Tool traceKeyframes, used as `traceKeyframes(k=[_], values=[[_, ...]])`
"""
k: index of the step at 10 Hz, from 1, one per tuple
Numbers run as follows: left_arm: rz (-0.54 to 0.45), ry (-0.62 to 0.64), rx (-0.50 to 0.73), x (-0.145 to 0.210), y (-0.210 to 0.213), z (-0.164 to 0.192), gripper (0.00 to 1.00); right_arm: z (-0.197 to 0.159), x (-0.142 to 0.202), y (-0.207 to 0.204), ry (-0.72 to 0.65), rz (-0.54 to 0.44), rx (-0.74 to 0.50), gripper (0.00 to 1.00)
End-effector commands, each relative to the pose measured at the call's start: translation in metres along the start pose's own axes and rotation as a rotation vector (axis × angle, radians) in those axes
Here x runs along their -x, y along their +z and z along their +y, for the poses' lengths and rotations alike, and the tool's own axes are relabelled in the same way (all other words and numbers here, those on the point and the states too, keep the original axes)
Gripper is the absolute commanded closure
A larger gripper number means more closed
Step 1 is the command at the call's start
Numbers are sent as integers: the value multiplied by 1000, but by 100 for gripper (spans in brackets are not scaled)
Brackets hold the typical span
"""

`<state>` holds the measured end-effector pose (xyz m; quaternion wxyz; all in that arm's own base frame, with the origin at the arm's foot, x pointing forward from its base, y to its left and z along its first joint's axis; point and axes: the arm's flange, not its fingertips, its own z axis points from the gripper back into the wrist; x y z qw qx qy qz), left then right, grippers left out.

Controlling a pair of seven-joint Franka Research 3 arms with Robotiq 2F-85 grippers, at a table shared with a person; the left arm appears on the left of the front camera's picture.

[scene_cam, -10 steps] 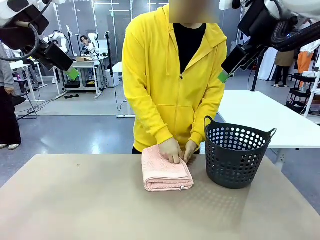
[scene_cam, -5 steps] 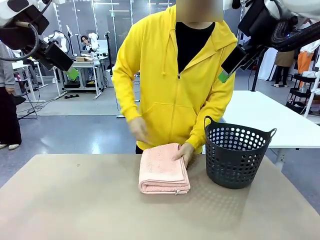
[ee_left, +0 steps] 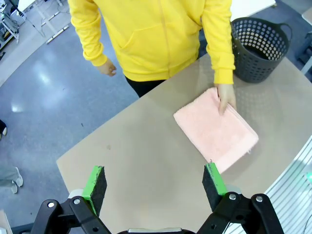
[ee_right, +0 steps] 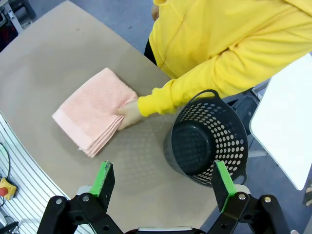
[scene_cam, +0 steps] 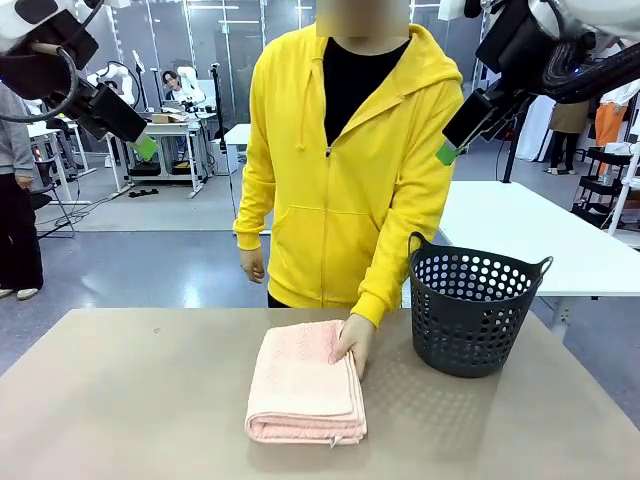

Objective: Fold the towel.
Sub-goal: Pick up the 100 cm Hotel Towel and place it on the left side of the table.

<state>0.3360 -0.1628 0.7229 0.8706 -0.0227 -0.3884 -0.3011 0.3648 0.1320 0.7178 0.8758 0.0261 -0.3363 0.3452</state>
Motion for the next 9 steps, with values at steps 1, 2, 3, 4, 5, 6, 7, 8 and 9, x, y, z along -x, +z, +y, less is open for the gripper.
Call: traceKeyframes(k=[1,2,3,4,5,6,7,8,9], values=[[8,14,6,-2,2,-1,0,1,0,2,-1,8,4,0],[8,14,6,-2,2,-1,0,1,0,2,-1,8,4,0],[8,14,6,-2,2,-1,0,1,0,2,-1,8,4,0],[8,14,6,-2,2,-1,0,1,0,2,-1,8,4,0],[8,14,6,-2,2,-1,0,1,0,2,-1,8,4,0],[8,14,6,-2,2,-1,0,1,0,2,-1,8,4,0],[8,14,6,-2,2,-1,0,1,0,2,-1,8,4,0],[8,14,6,-2,2,-1,0,1,0,2,-1,8,4,0],[8,14,6,-2,2,-1,0,1,0,2,-1,8,4,0]])
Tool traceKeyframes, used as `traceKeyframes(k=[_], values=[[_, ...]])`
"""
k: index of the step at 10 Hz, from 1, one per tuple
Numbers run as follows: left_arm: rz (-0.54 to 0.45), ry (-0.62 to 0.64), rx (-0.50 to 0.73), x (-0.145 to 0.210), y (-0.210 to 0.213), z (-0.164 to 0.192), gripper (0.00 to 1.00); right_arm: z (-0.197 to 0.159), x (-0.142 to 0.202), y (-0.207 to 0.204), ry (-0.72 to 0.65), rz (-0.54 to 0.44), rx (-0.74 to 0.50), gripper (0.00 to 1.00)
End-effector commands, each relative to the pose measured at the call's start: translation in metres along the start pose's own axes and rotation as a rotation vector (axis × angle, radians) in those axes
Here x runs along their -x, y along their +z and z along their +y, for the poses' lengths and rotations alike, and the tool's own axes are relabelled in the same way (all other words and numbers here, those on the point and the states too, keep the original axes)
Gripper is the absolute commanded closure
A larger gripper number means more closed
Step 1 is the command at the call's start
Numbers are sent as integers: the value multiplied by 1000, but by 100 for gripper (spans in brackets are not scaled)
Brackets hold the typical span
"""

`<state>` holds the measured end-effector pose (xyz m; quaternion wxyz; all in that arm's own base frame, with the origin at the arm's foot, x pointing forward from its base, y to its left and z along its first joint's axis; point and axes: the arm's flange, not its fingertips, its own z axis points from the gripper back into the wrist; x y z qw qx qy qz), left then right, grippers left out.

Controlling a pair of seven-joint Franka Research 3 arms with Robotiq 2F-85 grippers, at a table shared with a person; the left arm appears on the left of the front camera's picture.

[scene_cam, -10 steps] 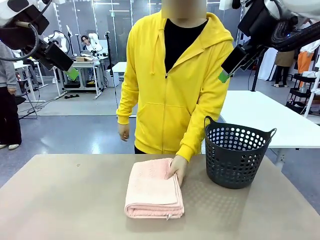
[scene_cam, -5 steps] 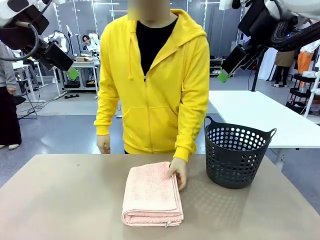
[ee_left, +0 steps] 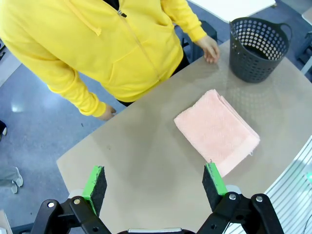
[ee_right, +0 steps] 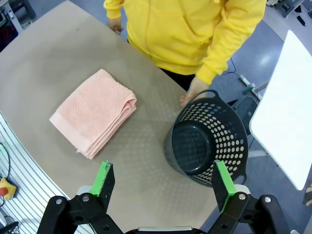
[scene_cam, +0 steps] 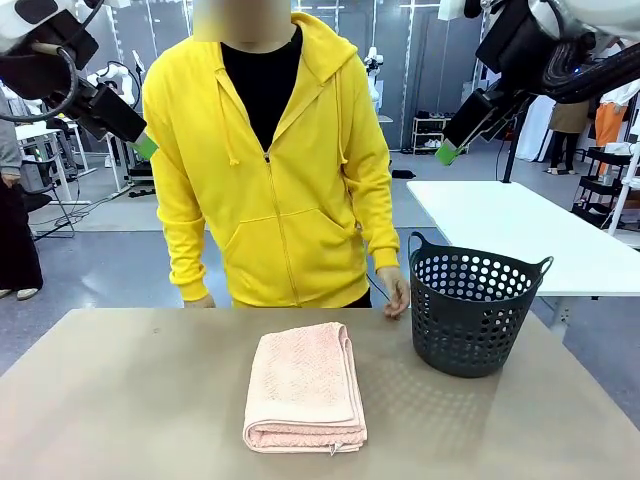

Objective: Fold the towel.
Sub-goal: Pick up the 100 cm Hotel Towel and place it on the left side of the table.

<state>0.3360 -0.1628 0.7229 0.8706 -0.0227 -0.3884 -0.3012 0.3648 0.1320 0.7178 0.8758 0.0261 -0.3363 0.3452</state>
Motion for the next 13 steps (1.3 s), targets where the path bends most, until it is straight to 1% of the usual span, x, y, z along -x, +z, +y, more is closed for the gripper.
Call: traceKeyframes(k=[1,5,6,7,10,11,13], values=[[8,15,6,-2,2,-1,0,1,0,2,-1,8,4,0],[0,0,0,0,0,0,0,1,0,2,-1,8,4,0],[16,10,45,3,-6,-1,0,1,0,2,-1,8,4,0],[29,35,51,7,-19,-1,0,1,0,2,-1,8,4,0],[60,114,134,25,-59,6,0,1,0,2,-1,8,4,0],[65,129,169,34,-73,11,0,1,0,2,-1,8,4,0],[69,220,270,54,-108,16,0,1,0,2,-1,8,4,0]])
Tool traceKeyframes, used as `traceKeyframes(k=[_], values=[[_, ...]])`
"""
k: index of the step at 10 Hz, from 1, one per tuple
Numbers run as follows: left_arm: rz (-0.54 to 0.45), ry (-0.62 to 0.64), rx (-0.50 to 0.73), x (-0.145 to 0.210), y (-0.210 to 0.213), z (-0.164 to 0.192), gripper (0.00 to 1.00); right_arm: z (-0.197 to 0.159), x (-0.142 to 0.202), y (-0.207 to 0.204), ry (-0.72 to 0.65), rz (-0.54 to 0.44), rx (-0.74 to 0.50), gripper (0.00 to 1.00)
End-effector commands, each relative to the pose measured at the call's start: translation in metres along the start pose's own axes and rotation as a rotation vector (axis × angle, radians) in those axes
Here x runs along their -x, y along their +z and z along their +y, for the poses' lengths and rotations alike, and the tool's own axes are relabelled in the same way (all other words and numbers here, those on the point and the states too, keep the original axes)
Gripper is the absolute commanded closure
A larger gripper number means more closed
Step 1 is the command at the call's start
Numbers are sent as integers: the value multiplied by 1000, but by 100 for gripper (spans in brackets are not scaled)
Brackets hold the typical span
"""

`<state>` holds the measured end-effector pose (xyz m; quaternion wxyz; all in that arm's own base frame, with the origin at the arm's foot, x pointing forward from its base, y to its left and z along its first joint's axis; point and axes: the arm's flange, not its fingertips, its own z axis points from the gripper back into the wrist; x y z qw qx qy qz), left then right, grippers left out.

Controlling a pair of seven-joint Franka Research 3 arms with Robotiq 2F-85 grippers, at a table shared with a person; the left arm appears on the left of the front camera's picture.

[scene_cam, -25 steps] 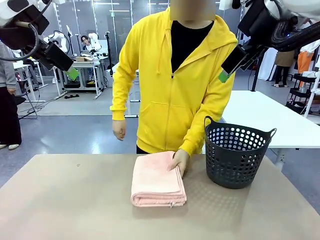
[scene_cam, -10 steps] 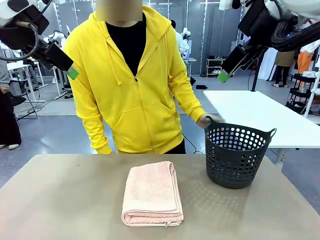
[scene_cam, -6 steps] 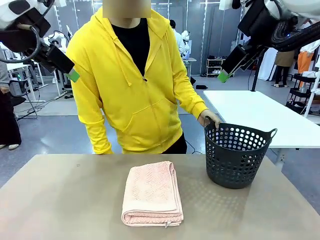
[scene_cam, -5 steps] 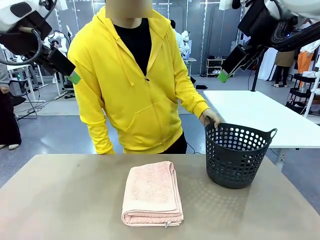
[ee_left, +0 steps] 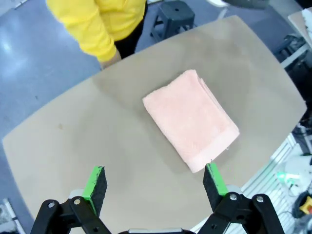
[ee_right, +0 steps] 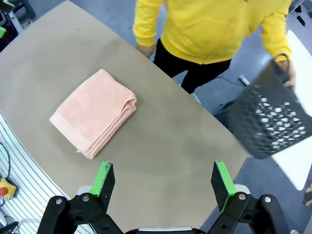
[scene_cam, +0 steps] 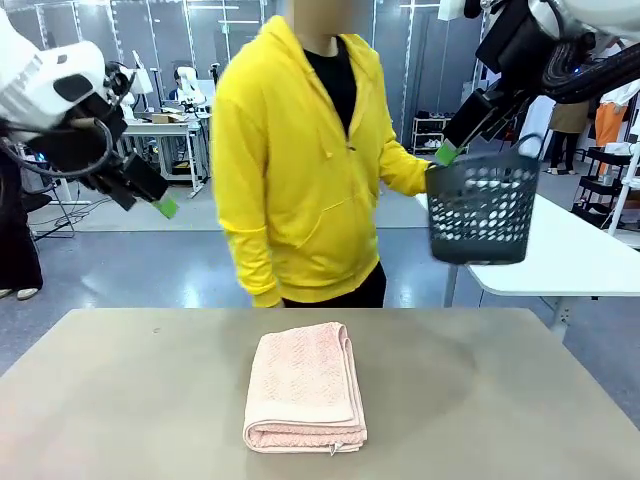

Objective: Fold the towel.
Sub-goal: Pick up the 100 cm Hotel Towel and place it on the left side of the table.

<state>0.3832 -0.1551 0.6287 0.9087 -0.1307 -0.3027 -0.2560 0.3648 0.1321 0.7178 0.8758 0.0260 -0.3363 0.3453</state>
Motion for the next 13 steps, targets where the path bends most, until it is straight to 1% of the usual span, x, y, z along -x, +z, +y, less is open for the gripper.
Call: traceKeyframes(k=[1,4,6,8,9,11,13], values=[[-24,56,87,16,-36,14,0,1,0,2,-1,8,4,0],[-20,153,177,41,-99,27,0,1,0,2,-1,8,4,0],[-29,272,241,59,-142,34,0,1,0,2,-1,8,4,0],[17,358,302,80,-177,35,0,1,0,2,-1,8,4,0],[32,396,351,89,-190,35,0,1,0,2,-1,8,4,0],[48,469,382,105,-215,34,0,1,0,2,-1,8,4,0],[45,504,398,114,-235,38,0,1,0,2,-1,8,4,0]])
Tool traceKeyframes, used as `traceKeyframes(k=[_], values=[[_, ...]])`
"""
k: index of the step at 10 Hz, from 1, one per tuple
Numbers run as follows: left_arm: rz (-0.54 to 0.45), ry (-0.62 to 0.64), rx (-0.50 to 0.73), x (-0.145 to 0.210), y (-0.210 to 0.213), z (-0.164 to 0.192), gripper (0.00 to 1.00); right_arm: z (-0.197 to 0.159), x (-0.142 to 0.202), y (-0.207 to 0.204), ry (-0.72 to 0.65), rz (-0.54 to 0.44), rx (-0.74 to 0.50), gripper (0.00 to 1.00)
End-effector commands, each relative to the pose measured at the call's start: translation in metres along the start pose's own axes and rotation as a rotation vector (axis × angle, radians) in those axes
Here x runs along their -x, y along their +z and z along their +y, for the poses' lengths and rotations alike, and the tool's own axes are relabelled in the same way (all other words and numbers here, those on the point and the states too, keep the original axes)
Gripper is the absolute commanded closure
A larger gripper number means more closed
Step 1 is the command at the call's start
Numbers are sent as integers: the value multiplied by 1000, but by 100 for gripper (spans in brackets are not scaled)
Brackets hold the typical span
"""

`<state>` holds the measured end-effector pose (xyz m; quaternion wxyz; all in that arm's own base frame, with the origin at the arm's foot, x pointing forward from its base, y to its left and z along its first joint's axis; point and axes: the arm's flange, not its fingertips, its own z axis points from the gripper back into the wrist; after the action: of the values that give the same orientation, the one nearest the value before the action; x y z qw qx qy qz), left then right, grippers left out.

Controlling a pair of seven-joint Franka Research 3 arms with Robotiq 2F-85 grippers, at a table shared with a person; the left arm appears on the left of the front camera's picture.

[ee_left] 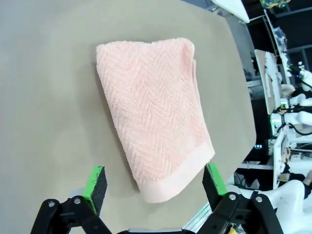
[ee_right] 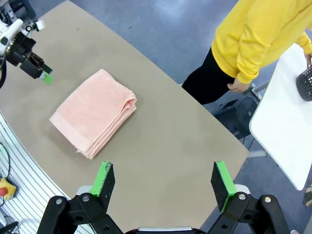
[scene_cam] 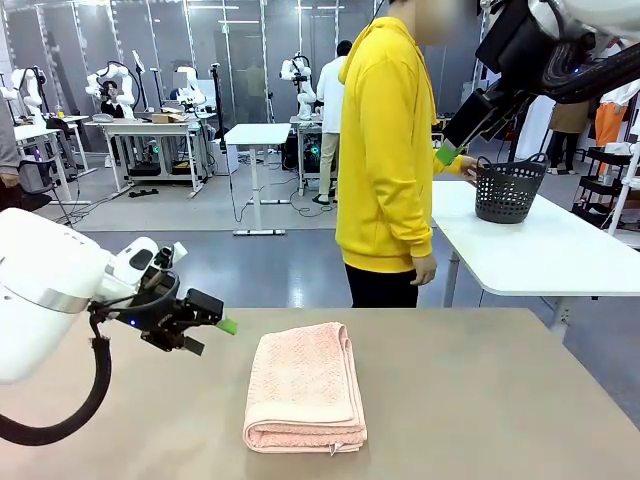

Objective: Fold the towel.
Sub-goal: Pick up the 100 cm Hotel Towel and place it on the left side of the table.

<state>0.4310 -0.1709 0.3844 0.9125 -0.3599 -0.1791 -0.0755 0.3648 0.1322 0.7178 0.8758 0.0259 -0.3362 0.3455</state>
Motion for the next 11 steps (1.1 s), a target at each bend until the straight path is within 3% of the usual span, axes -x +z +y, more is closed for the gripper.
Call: traceKeyframes(k=[1,11], values=[[11,34,58,-1,-21,18,0,1,0,2,-1,8,4,0],[44,237,304,6,-100,70,0,1,0,2,-1,8,4,0]])
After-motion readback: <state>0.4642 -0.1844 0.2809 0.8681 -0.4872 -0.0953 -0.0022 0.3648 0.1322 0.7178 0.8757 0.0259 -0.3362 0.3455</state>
